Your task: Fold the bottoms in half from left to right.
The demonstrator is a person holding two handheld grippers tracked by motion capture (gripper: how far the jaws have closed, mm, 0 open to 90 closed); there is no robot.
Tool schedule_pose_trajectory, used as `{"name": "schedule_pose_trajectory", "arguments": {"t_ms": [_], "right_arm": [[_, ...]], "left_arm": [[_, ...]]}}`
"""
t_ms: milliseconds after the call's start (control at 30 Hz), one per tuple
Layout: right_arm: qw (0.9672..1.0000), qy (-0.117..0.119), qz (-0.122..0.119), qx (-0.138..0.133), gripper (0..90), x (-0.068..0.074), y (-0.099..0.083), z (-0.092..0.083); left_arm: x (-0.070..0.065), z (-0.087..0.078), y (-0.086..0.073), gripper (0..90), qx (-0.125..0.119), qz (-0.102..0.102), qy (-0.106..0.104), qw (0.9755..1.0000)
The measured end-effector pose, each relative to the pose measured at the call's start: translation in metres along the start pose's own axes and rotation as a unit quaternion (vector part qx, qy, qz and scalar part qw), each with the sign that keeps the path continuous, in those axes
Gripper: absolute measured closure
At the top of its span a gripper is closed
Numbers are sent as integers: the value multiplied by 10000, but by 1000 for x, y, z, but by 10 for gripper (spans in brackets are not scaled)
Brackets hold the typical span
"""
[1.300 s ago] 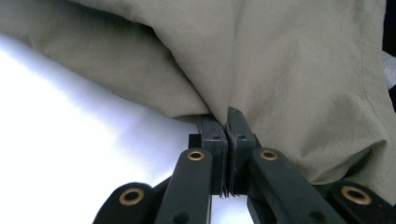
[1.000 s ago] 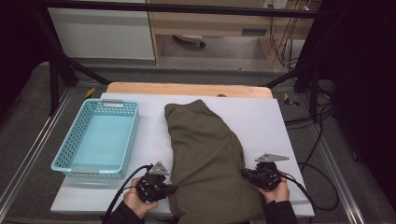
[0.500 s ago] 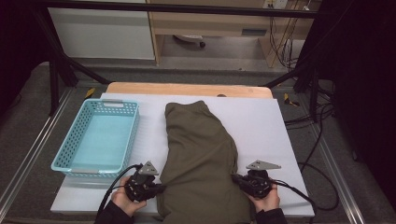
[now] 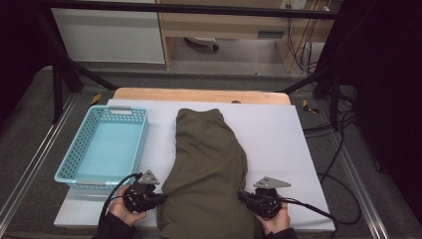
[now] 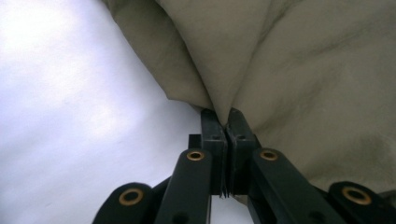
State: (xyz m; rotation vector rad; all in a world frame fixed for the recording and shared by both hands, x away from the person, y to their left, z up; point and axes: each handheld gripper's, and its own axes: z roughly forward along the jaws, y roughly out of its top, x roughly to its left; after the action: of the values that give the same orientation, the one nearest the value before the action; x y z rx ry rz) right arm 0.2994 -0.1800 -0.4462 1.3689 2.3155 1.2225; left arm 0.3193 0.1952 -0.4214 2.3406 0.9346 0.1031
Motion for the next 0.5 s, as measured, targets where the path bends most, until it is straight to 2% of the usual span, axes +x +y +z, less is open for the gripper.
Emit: {"name": "schedule_pose_trajectory", "arguments": {"t_ms": [67, 167, 267, 300, 367, 433, 500], "right_arm": [[10000, 68, 7, 18, 860, 2, 0, 2], [10000, 18, -74, 25, 857, 0, 0, 2], [9998, -83, -175, 44, 856, -2, 0, 0], [9997, -101, -194, 52, 854, -3, 0, 0], [9996, -132, -226, 84, 845, -4, 0, -1], [9995, -144, -288, 72, 811, -5, 0, -1], [9993, -169, -344, -13, 741, -6, 0, -4]], "left_arm": [[2, -2, -1, 874, -35, -68, -36, 10000], [0, 1, -1, 866, -68, -101, 0, 9999], [-1, 2, -3, 834, -140, -220, -47, 9996], [-2, 1, -3, 783, -183, -271, -30, 9995], [-4, -2, -3, 604, -247, -389, 61, 9989], [-9, -8, -3, 567, -446, -398, -53, 9982], [-17, -13, -1, 540, -603, -264, 60, 9978]]}}
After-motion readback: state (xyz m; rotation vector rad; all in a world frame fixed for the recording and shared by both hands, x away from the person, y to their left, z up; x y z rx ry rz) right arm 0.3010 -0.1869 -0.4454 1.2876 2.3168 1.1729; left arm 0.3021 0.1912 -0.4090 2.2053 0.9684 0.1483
